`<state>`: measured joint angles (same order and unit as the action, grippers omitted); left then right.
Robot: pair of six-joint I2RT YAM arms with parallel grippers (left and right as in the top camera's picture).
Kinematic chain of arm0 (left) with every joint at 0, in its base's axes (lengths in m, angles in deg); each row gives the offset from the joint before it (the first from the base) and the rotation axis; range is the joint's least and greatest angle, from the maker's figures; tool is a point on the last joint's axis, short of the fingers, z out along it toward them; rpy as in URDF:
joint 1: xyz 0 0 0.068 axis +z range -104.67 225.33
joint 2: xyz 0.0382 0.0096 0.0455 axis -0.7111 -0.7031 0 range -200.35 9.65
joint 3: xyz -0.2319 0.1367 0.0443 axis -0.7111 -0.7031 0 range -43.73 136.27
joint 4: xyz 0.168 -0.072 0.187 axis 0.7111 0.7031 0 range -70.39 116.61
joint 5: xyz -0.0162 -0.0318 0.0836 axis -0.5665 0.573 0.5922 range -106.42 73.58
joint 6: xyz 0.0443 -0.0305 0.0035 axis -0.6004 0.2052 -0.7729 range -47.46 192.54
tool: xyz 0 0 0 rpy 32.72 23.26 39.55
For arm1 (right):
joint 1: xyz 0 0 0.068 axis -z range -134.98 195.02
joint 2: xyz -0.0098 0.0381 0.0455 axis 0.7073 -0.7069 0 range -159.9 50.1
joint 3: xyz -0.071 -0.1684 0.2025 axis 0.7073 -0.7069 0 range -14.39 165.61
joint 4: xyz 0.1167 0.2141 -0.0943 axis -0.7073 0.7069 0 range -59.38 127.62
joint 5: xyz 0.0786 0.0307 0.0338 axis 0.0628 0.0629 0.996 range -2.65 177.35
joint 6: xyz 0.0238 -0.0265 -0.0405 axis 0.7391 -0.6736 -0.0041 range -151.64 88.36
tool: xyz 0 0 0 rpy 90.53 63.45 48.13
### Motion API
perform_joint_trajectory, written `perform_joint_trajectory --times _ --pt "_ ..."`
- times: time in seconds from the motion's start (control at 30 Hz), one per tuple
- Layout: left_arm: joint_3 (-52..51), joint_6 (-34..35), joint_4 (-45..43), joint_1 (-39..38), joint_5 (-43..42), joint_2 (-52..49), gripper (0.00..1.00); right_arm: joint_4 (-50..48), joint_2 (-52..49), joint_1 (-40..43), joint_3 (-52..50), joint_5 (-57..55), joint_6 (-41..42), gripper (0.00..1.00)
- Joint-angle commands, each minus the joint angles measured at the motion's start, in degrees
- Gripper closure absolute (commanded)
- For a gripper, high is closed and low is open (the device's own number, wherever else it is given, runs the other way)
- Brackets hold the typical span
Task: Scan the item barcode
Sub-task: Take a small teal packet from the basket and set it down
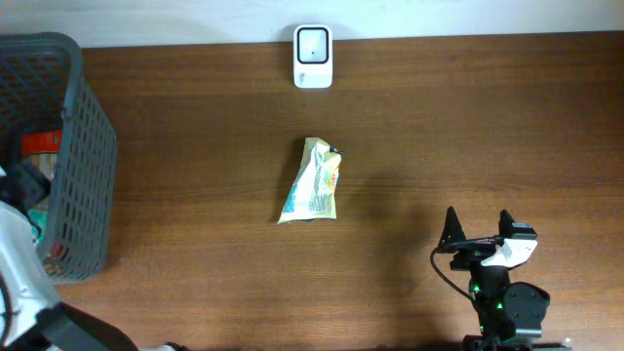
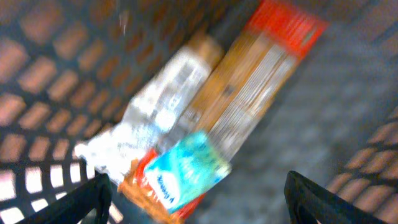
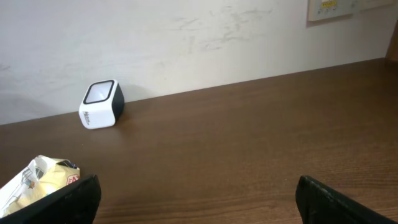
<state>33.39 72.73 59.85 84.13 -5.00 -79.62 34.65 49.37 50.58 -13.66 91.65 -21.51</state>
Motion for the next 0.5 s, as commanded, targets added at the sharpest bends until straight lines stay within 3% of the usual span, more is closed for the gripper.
perform_joint_trajectory --times 0.0,0.03,0.1,0.17,0.27,0.3,0.33,0.47 --pt "-4.02 -1.09 -1.20 3.98 -0.02 -4.28 0.14 0.09 0.37 -0.31 -0.42 -0.07 -0.17 0.01" --pt "-4.02 -1.20 -2.89 4.44 0.00 -6.80 0.14 0.09 0.37 -0.31 -0.42 -0.07 -0.17 0.01" --pt "-4.02 -8.57 -5.07 4.50 -0.20 -11.72 0.20 0.09 0.37 -0.31 -0.42 -0.07 -0.17 0.01" --pt "-4.02 -17.16 -5.09 4.50 -8.63 -15.41 0.21 0.09 0.37 -0.31 -0.42 -0.07 -0.17 0.01" --pt "-4.02 -17.86 -5.49 4.50 -8.50 -17.29 0.20 0.09 0.37 -0.31 -0.42 -0.07 -0.17 0.01" --pt "-4.02 -17.86 -5.25 4.55 -8.17 -17.29 0.38 0.09 0.37 -0.31 -0.42 -0.09 -0.17 0.01" --pt "-4.00 -17.84 -5.25 4.55 -8.22 -17.29 0.69 0.09 0.37 -0.31 -0.42 -0.07 -0.17 0.02" --pt "-1.53 -15.87 -5.01 4.50 -8.22 -16.33 1.00 0.09 0.37 -0.31 -0.42 -0.07 -0.17 0.01"
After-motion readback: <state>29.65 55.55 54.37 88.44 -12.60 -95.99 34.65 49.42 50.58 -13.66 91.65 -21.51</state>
